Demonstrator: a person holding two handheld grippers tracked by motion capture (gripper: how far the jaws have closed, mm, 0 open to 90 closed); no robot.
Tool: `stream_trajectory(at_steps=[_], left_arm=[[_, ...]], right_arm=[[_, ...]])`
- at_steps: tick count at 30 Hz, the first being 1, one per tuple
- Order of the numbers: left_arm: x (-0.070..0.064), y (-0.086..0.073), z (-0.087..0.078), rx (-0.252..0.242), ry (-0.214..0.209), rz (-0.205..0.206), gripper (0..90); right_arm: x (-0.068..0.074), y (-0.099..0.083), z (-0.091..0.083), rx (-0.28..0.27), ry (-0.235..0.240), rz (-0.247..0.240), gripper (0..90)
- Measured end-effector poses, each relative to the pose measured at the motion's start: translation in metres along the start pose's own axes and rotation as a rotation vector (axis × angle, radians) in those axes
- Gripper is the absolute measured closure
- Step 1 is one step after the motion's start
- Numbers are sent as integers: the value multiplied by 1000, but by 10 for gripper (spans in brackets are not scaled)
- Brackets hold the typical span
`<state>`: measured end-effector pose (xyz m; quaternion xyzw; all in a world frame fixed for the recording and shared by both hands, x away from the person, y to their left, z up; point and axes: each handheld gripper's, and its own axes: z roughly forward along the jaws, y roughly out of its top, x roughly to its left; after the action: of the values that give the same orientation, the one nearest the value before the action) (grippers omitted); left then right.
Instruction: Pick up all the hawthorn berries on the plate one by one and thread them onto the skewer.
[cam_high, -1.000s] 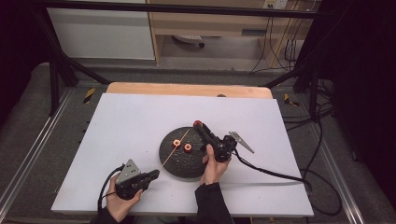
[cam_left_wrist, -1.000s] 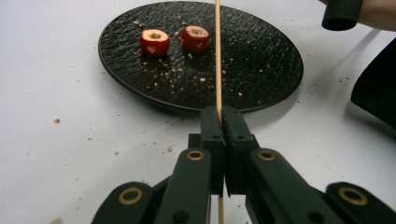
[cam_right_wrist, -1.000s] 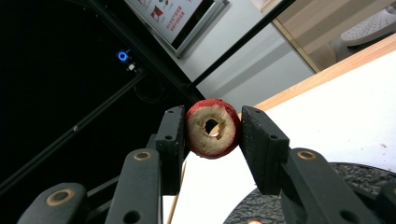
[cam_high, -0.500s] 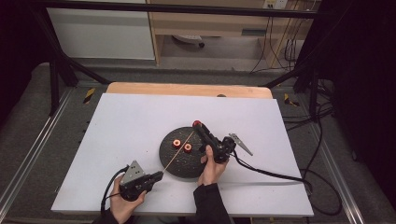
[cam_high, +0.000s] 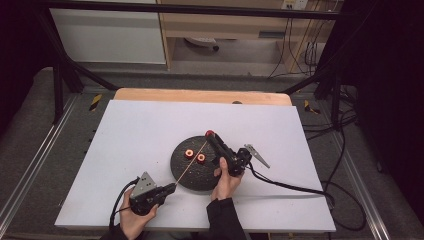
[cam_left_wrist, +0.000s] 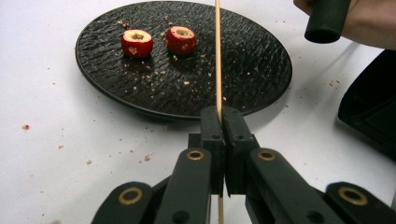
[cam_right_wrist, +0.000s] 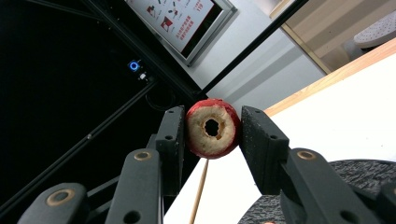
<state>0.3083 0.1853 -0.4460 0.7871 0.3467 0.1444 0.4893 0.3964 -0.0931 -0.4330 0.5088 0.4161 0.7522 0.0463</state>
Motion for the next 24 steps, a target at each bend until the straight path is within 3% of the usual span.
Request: stream_trajectory(at_steps=[15,24], left_arm=[[-14,7,12,-38,27,-50,885],[-18,22,20,-47,38,-57,885]], right_arm=[[0,-3,-1,-8,5,8,617],[0,-6,-3,6,10,5,617]])
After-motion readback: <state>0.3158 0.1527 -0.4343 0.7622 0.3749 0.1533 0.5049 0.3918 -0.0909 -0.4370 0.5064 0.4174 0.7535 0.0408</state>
